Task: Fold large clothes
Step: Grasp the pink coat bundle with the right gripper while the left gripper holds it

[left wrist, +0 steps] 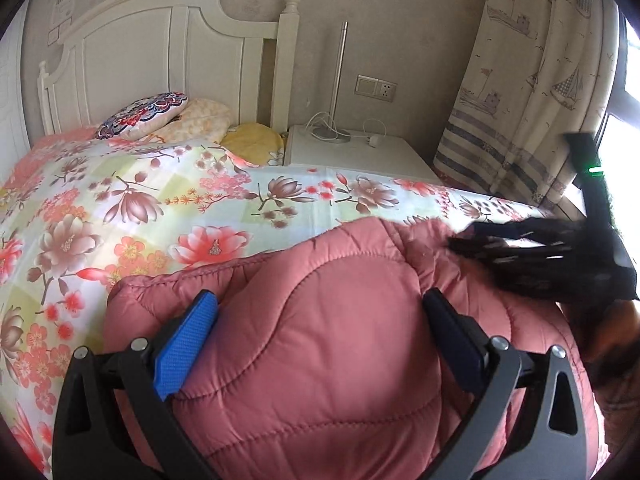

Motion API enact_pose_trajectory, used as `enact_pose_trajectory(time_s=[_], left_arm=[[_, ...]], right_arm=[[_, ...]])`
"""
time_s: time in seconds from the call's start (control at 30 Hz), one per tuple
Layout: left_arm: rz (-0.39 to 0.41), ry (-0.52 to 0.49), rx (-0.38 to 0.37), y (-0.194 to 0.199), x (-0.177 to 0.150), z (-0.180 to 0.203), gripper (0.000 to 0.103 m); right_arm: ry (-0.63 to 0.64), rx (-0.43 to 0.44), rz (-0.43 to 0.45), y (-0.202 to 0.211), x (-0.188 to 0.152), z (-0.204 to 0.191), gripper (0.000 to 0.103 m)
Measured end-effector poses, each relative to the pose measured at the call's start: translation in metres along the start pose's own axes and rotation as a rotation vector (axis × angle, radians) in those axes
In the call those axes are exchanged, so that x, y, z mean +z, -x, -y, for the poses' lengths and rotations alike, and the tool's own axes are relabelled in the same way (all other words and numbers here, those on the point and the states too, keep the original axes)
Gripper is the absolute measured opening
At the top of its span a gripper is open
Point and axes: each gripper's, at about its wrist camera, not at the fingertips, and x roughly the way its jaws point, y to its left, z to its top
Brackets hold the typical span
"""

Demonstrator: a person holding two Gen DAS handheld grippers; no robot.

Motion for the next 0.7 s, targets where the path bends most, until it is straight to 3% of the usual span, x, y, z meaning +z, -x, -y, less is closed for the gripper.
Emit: enact_pose_trajectory(time_s=[0.03,0.17,0.33,0.43,0.57,0.7], left_arm=[[0.002,0.004,-0.003,0.0,0.0,-0.001,0.101],[0.006,0.009,-0.007,0.001,-0.001,-0.002,0.101],[0.006,0.009,-0.007,0.001,-0.001,-0.003,0.101],[0.01,-0.003,-0.009,0.002,-0.001,-0.002,0.101],[0.001,-0.017,0.021,0.001,-0.001,0.0,0.101],[0.004,0.0,0.025,0.002,-0.002,-0.004,0.101]], right_arm=[[0.012,-0.018,0.043,0.02,-0.004,-0.005,0.052],[0.021,0.071,0.192,0.088,-0.037,-0.018,0.052],[0.156,0.077,0.168,0.113,-0.093,-0.06,0.052],[0.232,-0.005,0.165,0.101,-0.128,-0.082,0.053],[0.167,-0.006,0.134,0.105,-0.119,-0.078,0.053],[0.221,-0.039,0.227,0.136,-0.124,-0.095,0.053]])
